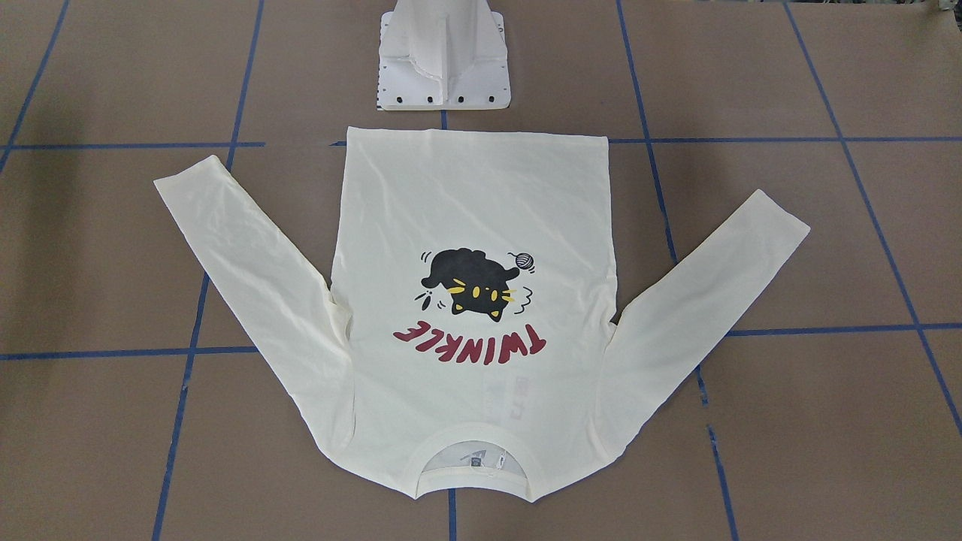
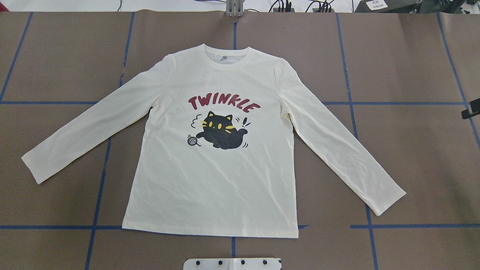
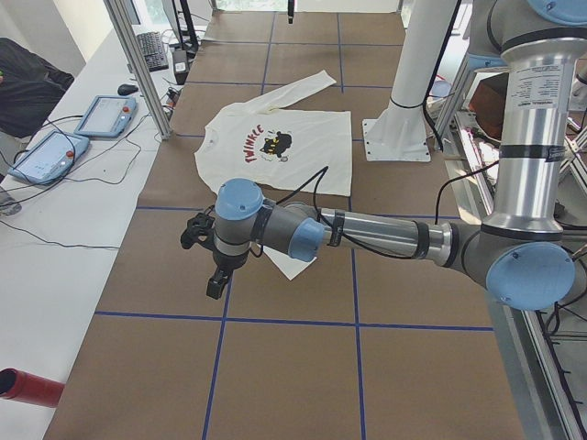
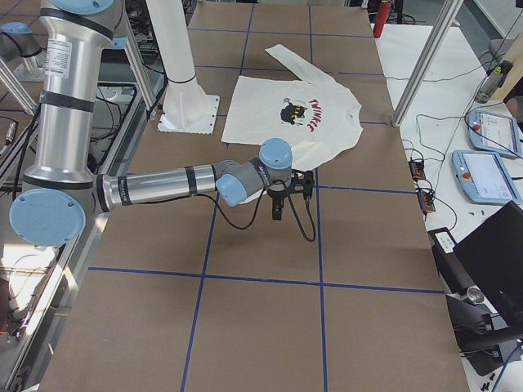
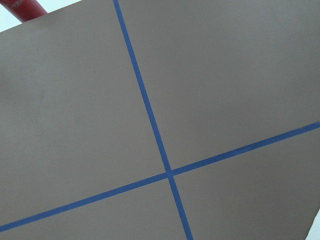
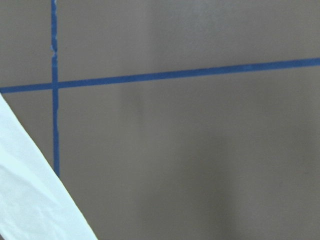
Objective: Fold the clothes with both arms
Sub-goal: 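Move the right gripper down to the sleeve cuff nearest it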
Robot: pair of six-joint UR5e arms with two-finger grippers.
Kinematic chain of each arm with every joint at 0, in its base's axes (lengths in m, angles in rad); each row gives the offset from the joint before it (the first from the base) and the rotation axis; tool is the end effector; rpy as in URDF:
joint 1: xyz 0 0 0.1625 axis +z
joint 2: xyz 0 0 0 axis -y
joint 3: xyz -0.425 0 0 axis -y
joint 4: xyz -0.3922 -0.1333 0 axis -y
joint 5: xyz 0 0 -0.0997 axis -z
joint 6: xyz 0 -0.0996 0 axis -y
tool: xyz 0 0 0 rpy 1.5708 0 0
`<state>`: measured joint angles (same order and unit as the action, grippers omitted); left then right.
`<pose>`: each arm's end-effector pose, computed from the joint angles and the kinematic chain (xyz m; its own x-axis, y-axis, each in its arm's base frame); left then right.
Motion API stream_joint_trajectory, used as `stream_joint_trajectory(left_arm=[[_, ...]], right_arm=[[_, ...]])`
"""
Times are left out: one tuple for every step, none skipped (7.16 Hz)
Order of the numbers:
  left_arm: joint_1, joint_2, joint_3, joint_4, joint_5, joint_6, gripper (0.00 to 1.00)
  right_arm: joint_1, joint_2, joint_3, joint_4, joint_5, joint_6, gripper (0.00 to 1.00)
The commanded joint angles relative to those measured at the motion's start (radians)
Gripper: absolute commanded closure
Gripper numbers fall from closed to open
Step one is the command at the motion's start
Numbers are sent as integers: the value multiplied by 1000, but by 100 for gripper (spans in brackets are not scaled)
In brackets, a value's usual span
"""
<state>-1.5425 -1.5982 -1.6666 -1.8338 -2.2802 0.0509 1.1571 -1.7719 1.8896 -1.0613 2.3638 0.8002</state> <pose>-0.0536 -0.5234 0.5716 0.7492 0.3135 -0.5835 -0.0644 0.9112 0.4069 -0.1143 -0.4154 0.5310 0.5640 0.0688 0.8229 -0.1137 0.9935 -0.0051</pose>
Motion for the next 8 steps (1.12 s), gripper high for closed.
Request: stream_joint_trajectory(left_arm=[[2, -5, 17, -4, 1, 0, 0], [1, -5, 19, -5, 1, 3, 0], [2, -5, 19, -5, -1, 6, 0], [1, -5, 19, -13, 1, 7, 0], [2, 0, 21, -27, -1, 9, 0], [1, 1, 21, -27, -1, 9, 0], [2, 1, 21, -28, -1, 10, 0], [2, 1, 24, -33, -1, 10, 0]], right_arm=[[-298, -99, 93, 179, -233, 299, 0], [-415, -95, 121, 179, -315, 491, 0], [-512, -98, 156, 178, -396, 607, 0], [-601, -107, 157, 158, -482, 634, 0], [-653, -94, 155, 102, -513, 642, 0], [-671, -68, 134, 84, -515, 642, 0], [-688, -67, 126, 81, -514, 643, 0], [-698, -70, 112, 81, -508, 642, 0]])
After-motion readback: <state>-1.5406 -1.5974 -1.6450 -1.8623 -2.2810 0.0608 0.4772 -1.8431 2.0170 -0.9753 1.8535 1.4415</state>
